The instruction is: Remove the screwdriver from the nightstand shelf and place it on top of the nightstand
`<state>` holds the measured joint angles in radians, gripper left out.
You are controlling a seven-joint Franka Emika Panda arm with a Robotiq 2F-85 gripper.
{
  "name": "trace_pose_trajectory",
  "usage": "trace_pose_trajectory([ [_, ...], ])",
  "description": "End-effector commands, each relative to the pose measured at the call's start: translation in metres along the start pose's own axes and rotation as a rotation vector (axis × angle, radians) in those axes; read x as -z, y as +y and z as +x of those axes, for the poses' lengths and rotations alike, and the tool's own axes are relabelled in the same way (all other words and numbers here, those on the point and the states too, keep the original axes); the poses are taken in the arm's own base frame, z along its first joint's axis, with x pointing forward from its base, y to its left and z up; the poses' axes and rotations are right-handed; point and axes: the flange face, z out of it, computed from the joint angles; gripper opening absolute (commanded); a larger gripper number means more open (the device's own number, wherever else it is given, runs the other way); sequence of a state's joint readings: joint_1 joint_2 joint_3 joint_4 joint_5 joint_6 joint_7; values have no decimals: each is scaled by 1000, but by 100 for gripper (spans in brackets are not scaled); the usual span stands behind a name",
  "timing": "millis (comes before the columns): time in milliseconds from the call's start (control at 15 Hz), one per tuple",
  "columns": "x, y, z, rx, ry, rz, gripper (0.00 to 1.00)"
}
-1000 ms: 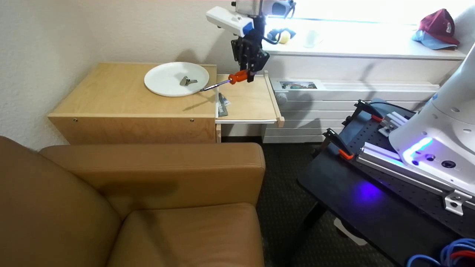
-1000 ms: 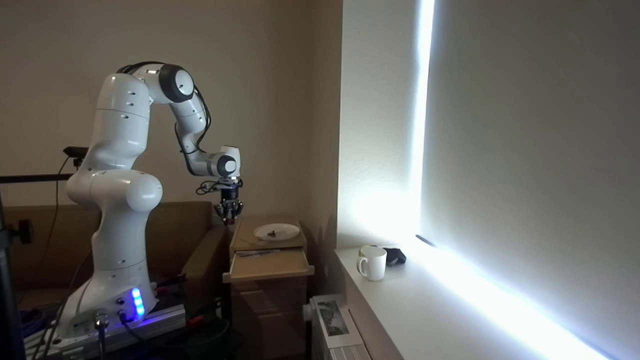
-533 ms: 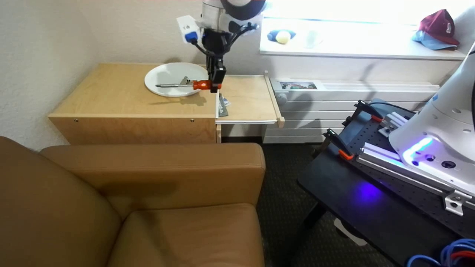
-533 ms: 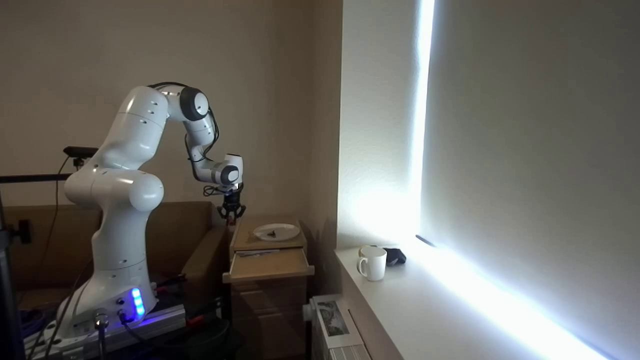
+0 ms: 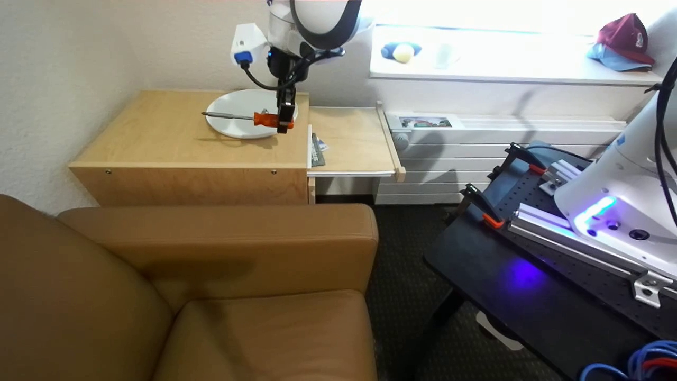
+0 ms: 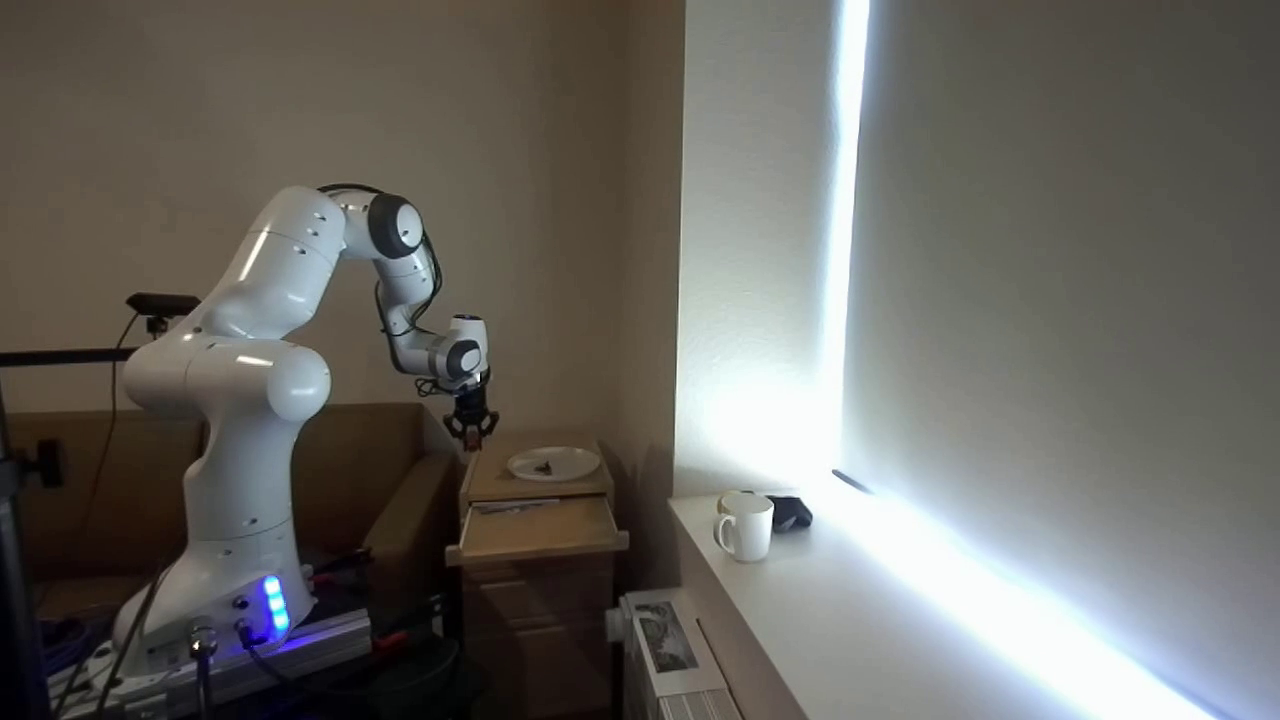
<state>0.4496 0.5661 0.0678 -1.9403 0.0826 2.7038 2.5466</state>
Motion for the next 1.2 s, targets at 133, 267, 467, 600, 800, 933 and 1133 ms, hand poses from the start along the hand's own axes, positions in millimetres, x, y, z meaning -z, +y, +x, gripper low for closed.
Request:
trace_pose_trajectory([
  [133,-28,-27,3,-68,78,5,8],
  [267,-36,-29,-2,-67,104,-2,8],
  [467,-48,-31,-10,-37,160,6,8],
  [600,-57,-36,-11,-31,200,29,8],
  [800,-71,-40,-12,-32,230,53,8],
  [933,-80,-39,-12,-48,225,30,8],
  [1133,-88,-40,-13,-108,202,-36,8],
])
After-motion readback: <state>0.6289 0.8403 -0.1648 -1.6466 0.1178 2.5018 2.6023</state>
